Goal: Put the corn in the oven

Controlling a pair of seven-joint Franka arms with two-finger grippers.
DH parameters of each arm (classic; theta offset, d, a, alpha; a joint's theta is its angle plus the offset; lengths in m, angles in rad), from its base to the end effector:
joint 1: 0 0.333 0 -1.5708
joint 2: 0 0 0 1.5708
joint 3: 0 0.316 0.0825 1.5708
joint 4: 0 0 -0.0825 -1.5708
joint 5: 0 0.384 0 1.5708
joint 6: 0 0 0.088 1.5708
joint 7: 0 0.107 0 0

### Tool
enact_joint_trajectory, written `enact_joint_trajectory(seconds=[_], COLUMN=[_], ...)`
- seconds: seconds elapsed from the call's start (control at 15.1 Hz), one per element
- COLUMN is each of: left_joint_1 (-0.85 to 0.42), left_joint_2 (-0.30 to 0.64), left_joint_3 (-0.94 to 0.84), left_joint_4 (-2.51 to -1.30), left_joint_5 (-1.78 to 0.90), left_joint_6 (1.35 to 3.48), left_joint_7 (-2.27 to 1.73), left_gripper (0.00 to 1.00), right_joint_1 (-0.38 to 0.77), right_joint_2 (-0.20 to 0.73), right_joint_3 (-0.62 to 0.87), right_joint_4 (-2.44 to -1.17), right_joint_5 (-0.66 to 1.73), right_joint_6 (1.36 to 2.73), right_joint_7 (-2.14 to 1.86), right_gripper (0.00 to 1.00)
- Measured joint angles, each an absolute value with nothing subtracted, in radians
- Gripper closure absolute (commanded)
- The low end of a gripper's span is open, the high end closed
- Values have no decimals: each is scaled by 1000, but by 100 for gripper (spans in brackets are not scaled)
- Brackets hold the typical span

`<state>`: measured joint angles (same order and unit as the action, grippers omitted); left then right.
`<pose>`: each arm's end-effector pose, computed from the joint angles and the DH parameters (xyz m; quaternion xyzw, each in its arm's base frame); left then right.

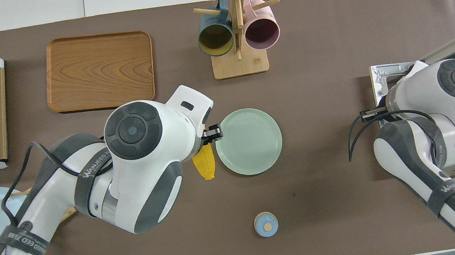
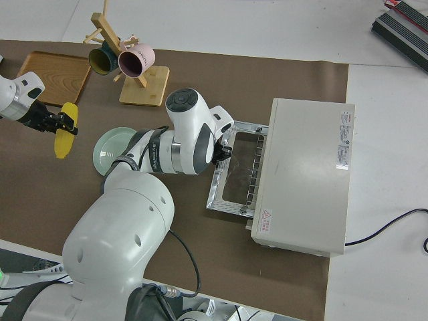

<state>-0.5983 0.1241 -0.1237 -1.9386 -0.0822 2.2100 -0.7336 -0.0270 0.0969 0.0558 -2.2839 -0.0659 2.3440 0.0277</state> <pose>0.4507 -0.3977 0.4355 0.9960 0.0288 0.0270 0.0807 0.5210 0.0140 0.3082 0.9993 0.0239 -0.0177 0.0210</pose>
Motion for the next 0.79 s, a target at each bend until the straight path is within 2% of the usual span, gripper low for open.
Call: enact_joint_trajectory(seconds=[0.46, 0.79], left_joint_1=[-706, -745], left_joint_2=[328, 351], left_joint_3=[-121, -120], left_joint_4=[-1925, -1906], left_joint_5=[-82, -82], left_joint_6=[2428, 2440], left_joint_7=[-811, -837], left_gripper=[100, 100], right_joint_1=[-27, -30], right_joint_2=[118, 119], right_joint_3=[54, 45], right_joint_4=[-2288, -2286], right_joint_5=[-63, 6], right_joint_6=[2368, 2368], right_joint_7=[59, 63], right_gripper=[100, 100])
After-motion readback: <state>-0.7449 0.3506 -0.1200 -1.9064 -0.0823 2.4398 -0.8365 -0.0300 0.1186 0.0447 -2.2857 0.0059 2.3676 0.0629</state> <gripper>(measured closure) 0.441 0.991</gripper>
